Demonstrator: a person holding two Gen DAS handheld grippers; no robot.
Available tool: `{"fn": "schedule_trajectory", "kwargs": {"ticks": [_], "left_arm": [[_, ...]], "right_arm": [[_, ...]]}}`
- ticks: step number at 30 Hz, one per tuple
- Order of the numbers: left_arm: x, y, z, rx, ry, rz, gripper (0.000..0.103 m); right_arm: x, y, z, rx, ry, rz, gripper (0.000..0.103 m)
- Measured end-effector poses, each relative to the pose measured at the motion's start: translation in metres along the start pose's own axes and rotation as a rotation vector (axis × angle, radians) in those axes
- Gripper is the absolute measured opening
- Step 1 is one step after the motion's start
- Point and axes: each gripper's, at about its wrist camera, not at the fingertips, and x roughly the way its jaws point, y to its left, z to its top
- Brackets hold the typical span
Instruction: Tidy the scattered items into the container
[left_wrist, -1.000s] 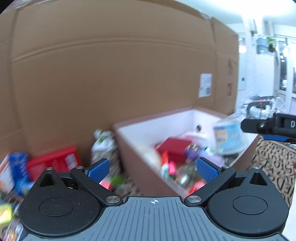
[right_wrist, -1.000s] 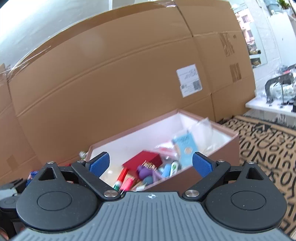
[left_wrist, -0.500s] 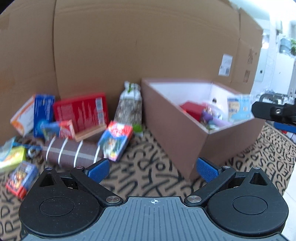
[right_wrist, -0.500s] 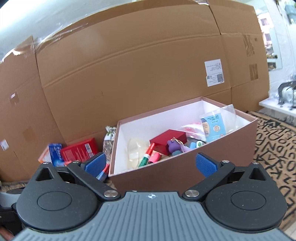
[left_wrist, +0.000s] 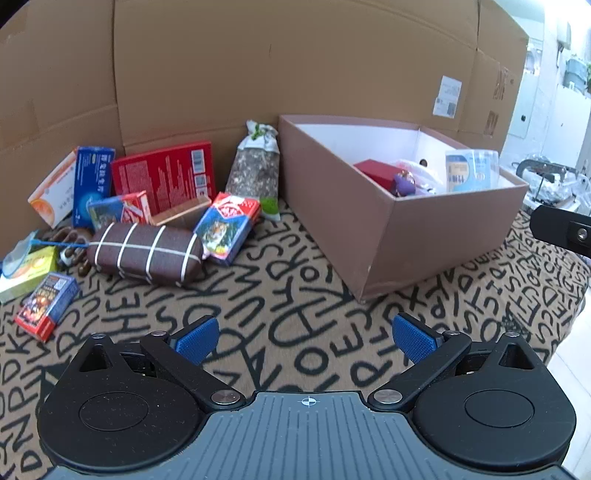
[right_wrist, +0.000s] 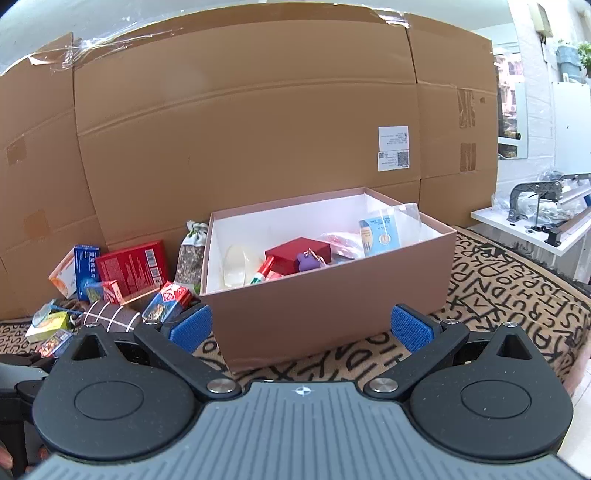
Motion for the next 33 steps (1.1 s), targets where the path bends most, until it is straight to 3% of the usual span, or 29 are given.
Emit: {"fn": "schedule_trajectory", "kwargs": {"ticks": [22,33], "left_arm": [[-0.005,-0.004,-0.004,0.013,0.005,-0.003,0.103],[-0.001,-0.020,0.003,0.053,-0.007,-0.049,0.103]], "right_arm": [[-0.009,0.003,-0.005,-0.029,-0.004,0.003,0.102],[-0.004,-0.002,-0.004,-0.058,0.023,-0.043,0.102]]}}
